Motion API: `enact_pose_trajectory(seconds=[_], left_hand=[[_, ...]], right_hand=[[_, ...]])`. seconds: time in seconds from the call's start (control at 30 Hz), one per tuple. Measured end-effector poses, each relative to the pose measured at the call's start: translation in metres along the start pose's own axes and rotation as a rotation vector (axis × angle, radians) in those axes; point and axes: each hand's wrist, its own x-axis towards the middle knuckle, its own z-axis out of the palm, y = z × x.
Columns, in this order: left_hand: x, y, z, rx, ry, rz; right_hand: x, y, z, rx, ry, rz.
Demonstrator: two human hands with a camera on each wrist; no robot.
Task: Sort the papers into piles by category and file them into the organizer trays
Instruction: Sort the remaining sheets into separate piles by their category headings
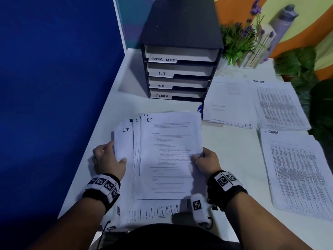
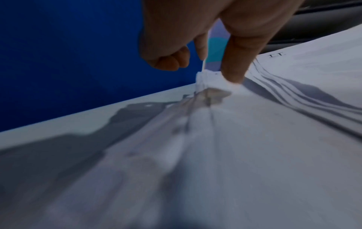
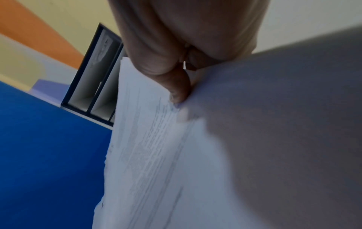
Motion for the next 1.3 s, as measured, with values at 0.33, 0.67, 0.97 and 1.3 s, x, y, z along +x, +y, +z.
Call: enact_pose_trajectory(seconds=[0.33, 0.67, 0.97, 1.3], left_hand=[[0.006, 0.011, 0.024, -0.418, -0.465, -0.123], [0.004, 0.006, 0.020, -0.416, -0.343, -0.122], [-0.025, 0.068, 0.012, -0.919, -0.650, -0.096], [-0.002, 0.036, 0.037, 0.400, -0.465, 0.250]], right_hand=[[0.002, 0.016, -0.011, 0.120, -0.062, 0.019], [0.000, 0.011, -0.025, 0.060, 0.100, 0.000], [0.000, -0.006, -0.025, 0.171, 0.001, -0.152], [0.011, 0.047, -0.126, -0.229, 0.464, 0.001]])
